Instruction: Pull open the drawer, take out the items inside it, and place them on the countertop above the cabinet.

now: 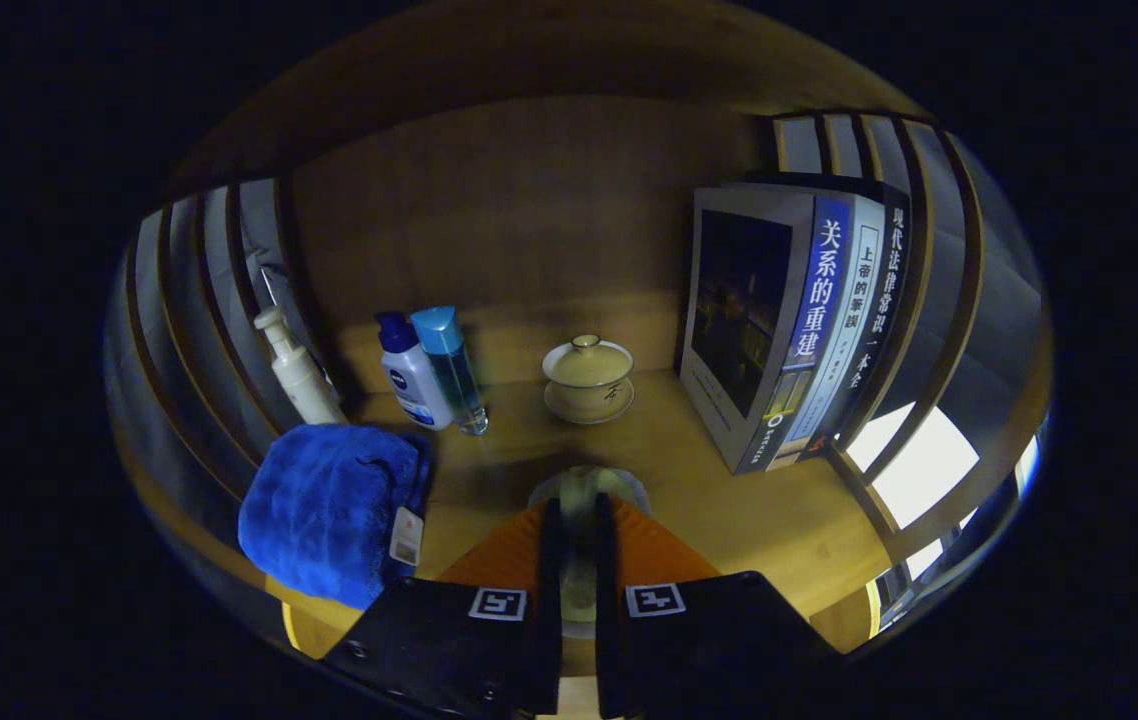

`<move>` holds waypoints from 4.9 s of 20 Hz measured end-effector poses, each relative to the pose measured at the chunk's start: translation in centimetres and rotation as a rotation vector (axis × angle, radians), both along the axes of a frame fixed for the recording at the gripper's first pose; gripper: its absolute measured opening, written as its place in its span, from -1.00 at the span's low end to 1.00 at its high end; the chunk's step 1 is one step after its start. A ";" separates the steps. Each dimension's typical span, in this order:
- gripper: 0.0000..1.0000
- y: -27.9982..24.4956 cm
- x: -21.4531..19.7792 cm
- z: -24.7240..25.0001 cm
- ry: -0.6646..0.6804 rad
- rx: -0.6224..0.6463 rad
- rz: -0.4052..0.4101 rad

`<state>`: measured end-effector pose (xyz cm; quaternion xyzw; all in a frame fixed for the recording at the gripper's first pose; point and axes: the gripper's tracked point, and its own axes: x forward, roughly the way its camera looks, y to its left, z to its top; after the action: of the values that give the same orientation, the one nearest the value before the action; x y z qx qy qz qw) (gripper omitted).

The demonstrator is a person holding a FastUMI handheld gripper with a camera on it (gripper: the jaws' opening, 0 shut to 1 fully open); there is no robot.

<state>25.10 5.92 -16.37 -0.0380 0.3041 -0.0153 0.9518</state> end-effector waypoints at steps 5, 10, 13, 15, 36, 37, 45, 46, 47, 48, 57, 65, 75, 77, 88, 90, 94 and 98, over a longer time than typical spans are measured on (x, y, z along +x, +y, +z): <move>-0.48 -0.1 0.1 -1.1 0.002 0.006 -0.001; -0.16 -0.9 -0.4 -0.4 -0.020 0.016 -0.027; 0.34 -1.1 -1.4 0.5 -0.045 0.027 -0.020; 0.68 -1.3 -2.4 1.0 -0.057 0.027 -0.012; 0.95 -3.7 -19.3 7.0 -0.420 -0.012 0.088; 0.95 -4.1 -20.3 6.6 -0.428 -0.008 0.088; 0.95 -7.7 -26.6 4.1 -0.478 0.026 0.065; 0.95 -7.9 -27.0 3.4 -0.477 0.034 0.054; 0.95 -8.2 -27.5 2.8 -0.474 0.045 0.043; 0.95 -8.6 -28.1 2.2 -0.471 0.056 0.035; 0.95 -9.9 -31.4 -3.9 -0.402 0.037 0.007; 0.96 -10.0 -32.6 -7.3 -0.343 0.044 0.010; 0.96 -9.9 -30.4 -6.8 -0.347 0.031 0.018; 0.96 -9.7 -29.2 -6.5 -0.350 0.047 0.011; 0.96 -9.0 -23.1 -6.6 -0.322 0.009 0.022; 0.96 -8.9 -22.0 -6.7 -0.319 0.001 0.024; 0.96 -8.7 -20.1 -6.8 -0.311 0.000 0.032; 0.96 -8.6 -18.3 -6.9 -0.309 0.004 0.038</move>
<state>6.84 -2.66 -23.25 -0.0390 0.1534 -0.0025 0.9874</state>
